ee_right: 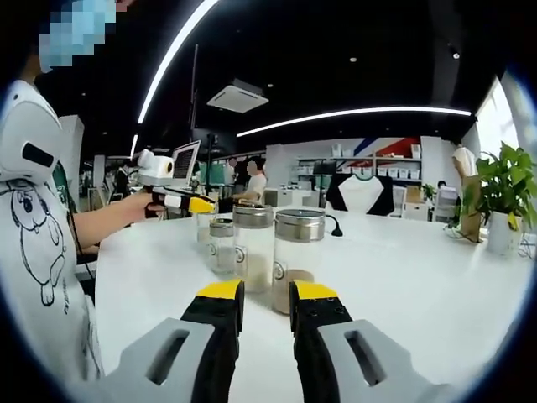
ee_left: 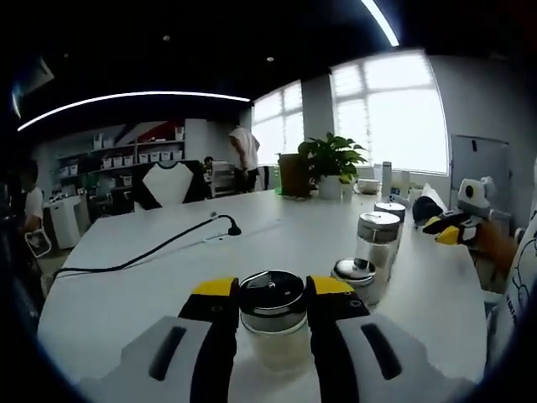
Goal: Rotate the seasoning bottle until the label or dispensing opening points toward the visible target arrow and the bottle remains upright within the marked orientation range
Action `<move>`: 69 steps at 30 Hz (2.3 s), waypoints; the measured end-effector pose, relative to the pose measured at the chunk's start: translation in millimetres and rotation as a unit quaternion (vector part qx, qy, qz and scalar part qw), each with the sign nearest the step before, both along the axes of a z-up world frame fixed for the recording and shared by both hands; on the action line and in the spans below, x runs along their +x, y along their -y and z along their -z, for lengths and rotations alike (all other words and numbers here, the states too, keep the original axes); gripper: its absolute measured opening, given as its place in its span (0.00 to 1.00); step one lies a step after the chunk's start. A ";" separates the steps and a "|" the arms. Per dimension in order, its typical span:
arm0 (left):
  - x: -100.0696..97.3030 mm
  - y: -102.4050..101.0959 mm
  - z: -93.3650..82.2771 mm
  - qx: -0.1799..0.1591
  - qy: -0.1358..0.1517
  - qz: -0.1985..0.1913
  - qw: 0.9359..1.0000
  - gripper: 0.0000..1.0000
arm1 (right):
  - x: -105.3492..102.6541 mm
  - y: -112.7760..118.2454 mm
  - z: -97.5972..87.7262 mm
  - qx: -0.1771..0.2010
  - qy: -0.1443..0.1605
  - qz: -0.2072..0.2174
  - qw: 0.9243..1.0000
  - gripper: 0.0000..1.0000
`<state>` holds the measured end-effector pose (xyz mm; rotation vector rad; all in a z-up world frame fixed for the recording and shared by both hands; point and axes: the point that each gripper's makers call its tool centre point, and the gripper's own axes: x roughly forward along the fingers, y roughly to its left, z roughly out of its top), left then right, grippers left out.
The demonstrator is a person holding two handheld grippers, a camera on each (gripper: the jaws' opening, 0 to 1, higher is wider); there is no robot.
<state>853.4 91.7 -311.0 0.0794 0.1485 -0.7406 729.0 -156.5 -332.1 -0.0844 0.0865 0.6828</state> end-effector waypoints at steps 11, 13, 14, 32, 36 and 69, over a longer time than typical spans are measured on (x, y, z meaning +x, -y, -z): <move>-10.1 -5.2 14.4 -0.005 -0.008 -0.005 1.000 0.33 | -11.3 -13.8 -0.4 -0.006 0.007 -0.015 1.000 0.19; -10.5 -6.2 17.8 -0.007 -0.011 -0.006 1.000 0.33 | -13.7 -15.5 -1.5 -0.006 0.009 -0.017 1.000 0.19; -11.1 -6.3 19.3 -0.007 -0.009 -0.007 1.000 0.33 | -15.1 -16.3 -2.1 -0.007 0.010 -0.018 1.000 0.19; -18.7 -1.0 19.2 0.019 0.016 -0.006 1.000 0.33 | -22.4 -10.5 4.5 -0.016 0.006 -0.012 1.000 0.19; -19.5 -1.0 19.1 0.011 0.020 -0.004 1.000 0.33 | -22.3 -9.6 -1.1 -0.009 0.013 -0.010 1.000 0.19; -16.5 -0.5 11.1 -0.027 0.010 -0.017 0.999 0.34 | -29.4 11.7 -1.5 0.008 0.014 0.002 1.000 0.19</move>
